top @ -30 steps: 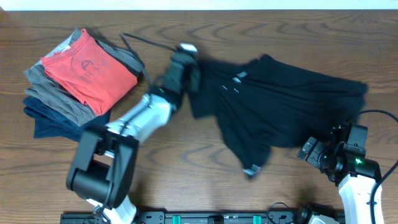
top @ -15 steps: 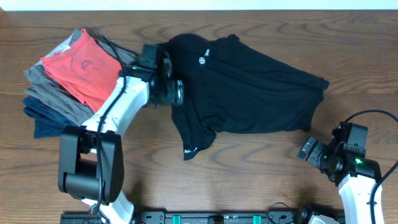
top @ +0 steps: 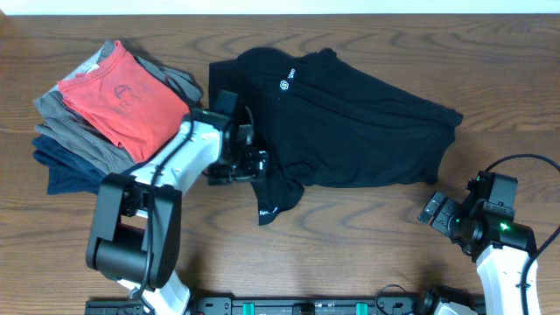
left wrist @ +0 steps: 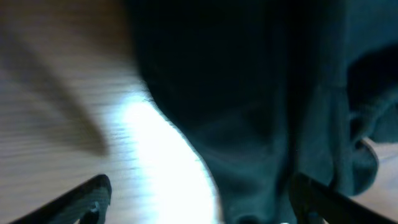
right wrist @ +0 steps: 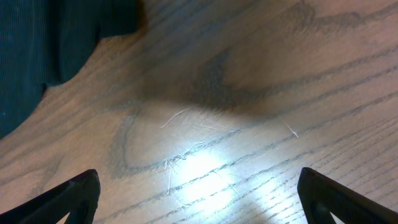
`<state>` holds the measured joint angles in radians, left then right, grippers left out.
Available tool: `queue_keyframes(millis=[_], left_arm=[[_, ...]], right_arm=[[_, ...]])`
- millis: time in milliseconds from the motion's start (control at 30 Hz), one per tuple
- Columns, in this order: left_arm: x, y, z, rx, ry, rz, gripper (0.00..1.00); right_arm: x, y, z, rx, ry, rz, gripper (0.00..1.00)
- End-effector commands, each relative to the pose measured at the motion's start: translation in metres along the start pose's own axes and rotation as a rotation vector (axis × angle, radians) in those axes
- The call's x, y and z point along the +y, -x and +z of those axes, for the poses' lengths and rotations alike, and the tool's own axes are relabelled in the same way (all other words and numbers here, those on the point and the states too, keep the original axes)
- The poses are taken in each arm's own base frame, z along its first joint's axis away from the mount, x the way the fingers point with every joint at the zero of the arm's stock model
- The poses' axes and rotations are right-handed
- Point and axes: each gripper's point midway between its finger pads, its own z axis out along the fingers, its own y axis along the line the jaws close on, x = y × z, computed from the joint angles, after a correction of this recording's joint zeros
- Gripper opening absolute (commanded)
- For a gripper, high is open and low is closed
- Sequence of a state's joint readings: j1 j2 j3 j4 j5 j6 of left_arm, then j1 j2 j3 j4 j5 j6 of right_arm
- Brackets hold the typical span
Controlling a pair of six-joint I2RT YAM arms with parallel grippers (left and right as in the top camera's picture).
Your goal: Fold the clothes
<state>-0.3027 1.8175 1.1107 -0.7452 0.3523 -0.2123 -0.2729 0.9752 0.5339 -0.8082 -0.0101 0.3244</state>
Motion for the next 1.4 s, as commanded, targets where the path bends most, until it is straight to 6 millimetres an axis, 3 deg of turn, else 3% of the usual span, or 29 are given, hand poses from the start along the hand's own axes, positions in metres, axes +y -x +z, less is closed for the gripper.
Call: queue_keyframes(millis=[0,100,133,233,300,467,767,967,1167,1367], left_arm=[[-0.016,-0.013,0.017,0.022,-0.080,0.015,0.89],[-0.020,-0.018,0.026,0.016,-0.084,0.012,0.79],[-0.021,-0.019,0.028,0.018,-0.083,0.018,0.69],[-0.021,-0.025,0.028,0.041,-0.075,0.014,0.26],[-0.016,-0.033,0.027,0.074,-0.063,-0.004,0.06],[0.010,-0.053,0.013,0.181,-0.021,-0.118,0.06],[0.062,-0.061,-0.013,0.217,-0.003,-0.341,0.06],[0.071,-0.056,-0.016,0.195,-0.013,-0.375,0.06],[0.071,-0.054,-0.015,0.186,-0.014,-0.372,0.06],[0.071,-0.050,-0.014,0.170,-0.018,-0.366,0.06]], right_arm=[[0.000,0.005,-0.003,-0.013,0.003,-0.005,0.99],[0.000,0.005,-0.003,-0.012,0.003,-0.005,0.99],[0.000,0.005,-0.003,-0.012,0.003,-0.005,0.99],[0.000,0.005,-0.003,-0.013,0.002,-0.005,0.99],[0.000,0.005,-0.003,-0.013,0.003,-0.006,0.99],[0.003,0.003,-0.002,0.002,0.020,-0.006,0.93],[0.039,-0.005,0.017,0.114,0.208,-0.072,0.92],[0.053,0.036,0.031,-0.017,0.256,-0.071,0.96],[0.096,0.066,0.014,-0.138,0.490,-0.114,0.96],[0.090,0.093,0.012,-0.247,0.439,-0.062,0.97]])
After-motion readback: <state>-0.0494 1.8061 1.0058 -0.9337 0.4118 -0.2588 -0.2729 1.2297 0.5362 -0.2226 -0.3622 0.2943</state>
